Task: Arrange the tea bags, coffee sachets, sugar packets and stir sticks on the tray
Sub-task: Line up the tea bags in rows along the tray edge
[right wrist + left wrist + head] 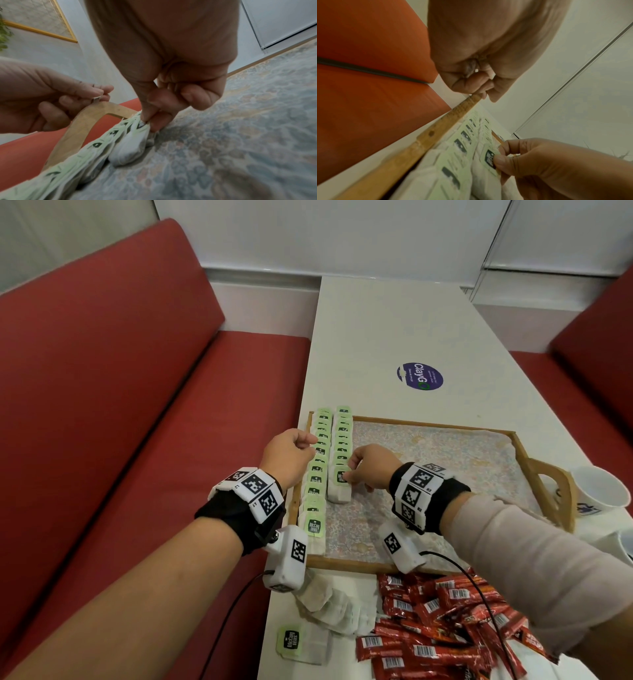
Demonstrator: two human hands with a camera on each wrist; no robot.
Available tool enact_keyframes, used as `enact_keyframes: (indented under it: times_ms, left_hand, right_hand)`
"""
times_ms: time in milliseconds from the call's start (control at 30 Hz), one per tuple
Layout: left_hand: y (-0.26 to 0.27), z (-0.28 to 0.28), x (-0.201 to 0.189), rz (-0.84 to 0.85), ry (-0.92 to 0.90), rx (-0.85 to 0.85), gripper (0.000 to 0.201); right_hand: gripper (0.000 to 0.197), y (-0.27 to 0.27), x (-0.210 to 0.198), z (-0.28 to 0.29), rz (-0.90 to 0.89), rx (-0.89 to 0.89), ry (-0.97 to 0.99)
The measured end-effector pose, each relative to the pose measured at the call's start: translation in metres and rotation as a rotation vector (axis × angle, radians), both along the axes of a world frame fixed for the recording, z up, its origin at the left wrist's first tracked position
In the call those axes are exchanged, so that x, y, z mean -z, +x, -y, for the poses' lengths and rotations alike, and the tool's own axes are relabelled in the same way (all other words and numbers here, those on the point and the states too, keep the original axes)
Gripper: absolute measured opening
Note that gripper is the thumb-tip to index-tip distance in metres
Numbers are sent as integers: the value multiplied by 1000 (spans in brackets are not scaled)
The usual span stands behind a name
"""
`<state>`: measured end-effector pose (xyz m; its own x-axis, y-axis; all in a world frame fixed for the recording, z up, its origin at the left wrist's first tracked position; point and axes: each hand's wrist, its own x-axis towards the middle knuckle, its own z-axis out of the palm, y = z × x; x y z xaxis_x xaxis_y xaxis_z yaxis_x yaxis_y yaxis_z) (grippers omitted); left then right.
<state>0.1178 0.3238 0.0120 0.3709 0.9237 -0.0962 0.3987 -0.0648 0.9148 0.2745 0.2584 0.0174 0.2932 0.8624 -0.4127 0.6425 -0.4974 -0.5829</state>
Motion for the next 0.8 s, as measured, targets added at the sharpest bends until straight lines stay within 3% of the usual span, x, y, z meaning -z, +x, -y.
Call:
enact_keyframes:
  times_ms: [500, 800]
  left_hand:
    - [0, 3, -4, -22, 13, -11, 16]
    - [0, 4, -5, -26, 12, -17, 15]
  right_hand:
    - [26, -2, -2, 1, -2, 2, -28]
    - [29, -8, -15, 8, 63, -135, -51]
